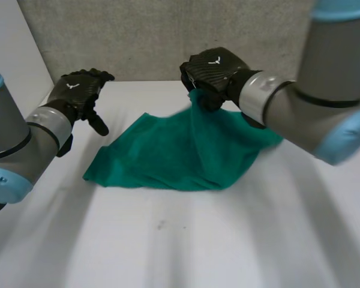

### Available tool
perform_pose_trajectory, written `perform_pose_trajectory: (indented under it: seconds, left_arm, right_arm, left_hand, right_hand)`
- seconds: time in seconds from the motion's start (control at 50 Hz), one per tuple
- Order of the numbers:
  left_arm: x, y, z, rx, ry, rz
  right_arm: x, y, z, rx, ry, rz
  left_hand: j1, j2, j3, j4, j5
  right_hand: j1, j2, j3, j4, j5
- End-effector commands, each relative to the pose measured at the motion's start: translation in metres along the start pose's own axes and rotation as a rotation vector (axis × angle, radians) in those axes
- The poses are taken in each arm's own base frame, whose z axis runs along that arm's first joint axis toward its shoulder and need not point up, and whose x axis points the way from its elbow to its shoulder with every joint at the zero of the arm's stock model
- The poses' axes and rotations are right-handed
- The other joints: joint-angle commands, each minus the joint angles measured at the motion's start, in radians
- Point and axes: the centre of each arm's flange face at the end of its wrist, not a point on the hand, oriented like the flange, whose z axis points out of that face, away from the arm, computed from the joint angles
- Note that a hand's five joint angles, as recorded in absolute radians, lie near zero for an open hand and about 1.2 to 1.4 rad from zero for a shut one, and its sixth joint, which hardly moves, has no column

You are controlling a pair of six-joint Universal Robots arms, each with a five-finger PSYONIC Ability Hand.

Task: Fold the towel.

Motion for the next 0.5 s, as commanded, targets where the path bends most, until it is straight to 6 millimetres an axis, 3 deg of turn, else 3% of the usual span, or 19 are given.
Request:
perform_pose_trajectory:
  seconds: [0.02,0.1,0.28,0.32,0.34,0.36,0.38,0.4,0.5]
  left_arm:
    - [0.025,0.021,0.015,-0.026,0.237,-0.01]
    - [0.04,0.039,0.019,-0.055,0.355,-0.025]
    - [0.063,0.087,0.033,-0.144,0.444,-0.041]
    - [0.062,0.09,0.037,-0.145,0.434,-0.041]
    - [0.061,0.091,0.041,-0.143,0.412,-0.04]
    - [0.061,0.091,0.041,-0.143,0.411,-0.04]
    - [0.059,0.09,0.043,-0.139,0.396,-0.037]
    - [0.053,0.087,0.048,-0.128,0.333,-0.027]
    - [0.037,0.072,0.055,-0.07,0.197,-0.002]
  right_arm:
    - [-0.034,-0.03,-0.077,0.025,-0.093,-0.235]
    - [-0.045,-0.026,-0.098,0.008,-0.111,-0.312]
    - [-0.053,-0.015,-0.112,-0.027,-0.128,-0.328]
    - [-0.053,-0.013,-0.113,-0.032,-0.126,-0.326]
    - [-0.053,-0.011,-0.113,-0.037,-0.126,-0.325]
    - [-0.053,-0.01,-0.113,-0.042,-0.125,-0.325]
    - [-0.052,-0.008,-0.112,-0.048,-0.121,-0.323]
    - [-0.049,-0.006,-0.11,-0.054,-0.114,-0.317]
    - [-0.03,0.006,-0.101,-0.097,-0.067,-0.304]
  left_hand:
    - [-0.024,-0.027,-0.031,-0.024,-0.044]
    - [-0.023,-0.026,-0.03,-0.023,-0.043]
    - [0.035,0.032,0.028,0.035,0.015]
    - [0.283,0.281,0.276,0.283,0.263]
    - [0.645,0.643,0.638,0.646,0.626]
    - [0.649,0.646,0.642,0.649,0.629]
    - [0.806,0.803,0.799,0.806,0.786]
    - [1.194,1.191,1.187,1.194,1.174]
    - [1.197,1.195,1.191,1.198,1.178]
  right_hand:
    - [0.424,0.232,0.219,0.21,0.246]
    - [0.424,0.232,0.219,0.21,0.246]
    - [0.424,0.232,0.219,0.21,0.246]
    - [0.424,0.232,0.219,0.21,0.246]
    - [0.424,0.232,0.219,0.21,0.246]
    - [0.424,0.232,0.219,0.21,0.246]
    - [0.424,0.232,0.219,0.21,0.246]
    - [0.424,0.232,0.219,0.21,0.246]
    - [0.424,0.232,0.219,0.21,0.246]
